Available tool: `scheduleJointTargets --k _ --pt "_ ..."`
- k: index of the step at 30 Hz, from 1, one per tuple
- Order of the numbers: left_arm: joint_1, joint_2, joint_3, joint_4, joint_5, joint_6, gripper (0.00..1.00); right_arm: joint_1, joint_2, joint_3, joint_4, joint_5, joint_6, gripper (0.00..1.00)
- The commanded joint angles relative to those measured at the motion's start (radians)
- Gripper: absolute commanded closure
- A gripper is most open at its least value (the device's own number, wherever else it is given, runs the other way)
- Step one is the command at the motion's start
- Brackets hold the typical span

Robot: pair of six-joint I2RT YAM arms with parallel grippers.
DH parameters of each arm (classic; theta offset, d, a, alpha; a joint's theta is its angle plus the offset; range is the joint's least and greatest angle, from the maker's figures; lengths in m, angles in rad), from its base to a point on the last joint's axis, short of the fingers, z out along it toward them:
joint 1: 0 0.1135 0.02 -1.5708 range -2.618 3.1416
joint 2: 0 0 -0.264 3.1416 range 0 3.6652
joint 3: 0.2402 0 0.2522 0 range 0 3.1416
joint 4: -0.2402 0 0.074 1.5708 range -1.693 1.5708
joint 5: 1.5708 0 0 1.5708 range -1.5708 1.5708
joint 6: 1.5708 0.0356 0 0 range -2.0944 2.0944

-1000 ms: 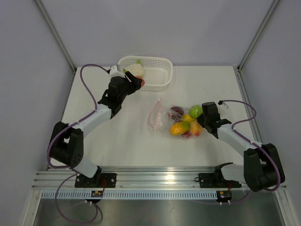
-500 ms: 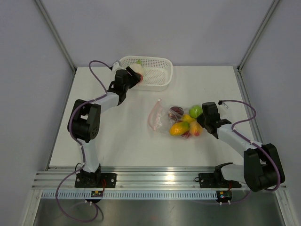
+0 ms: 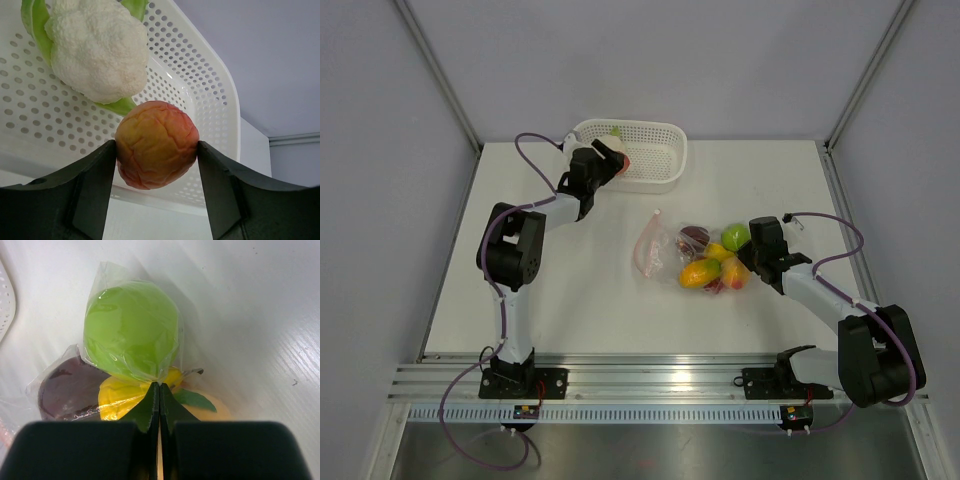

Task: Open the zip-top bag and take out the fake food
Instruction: Place the fake fruit in the bin.

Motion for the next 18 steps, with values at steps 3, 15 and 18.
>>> scheduleJointTargets --k 3,15,18 --pt "0.013 -0.063 0.018 0.062 -0.007 0.022 0.26 -0.004 -0.008 0.000 0.024 -0.001 -0.002 1.00" --pt "0.023 -0.270 -0.028 -0.073 0.034 0.148 0.24 -0.006 -0.002 0.003 0.029 -0.007 -0.014 1.00" --pt "0.023 -0.330 -0.111 -0.065 0.066 0.118 0.27 -0.004 -0.002 0.001 0.033 -0.009 -0.012 1.00"
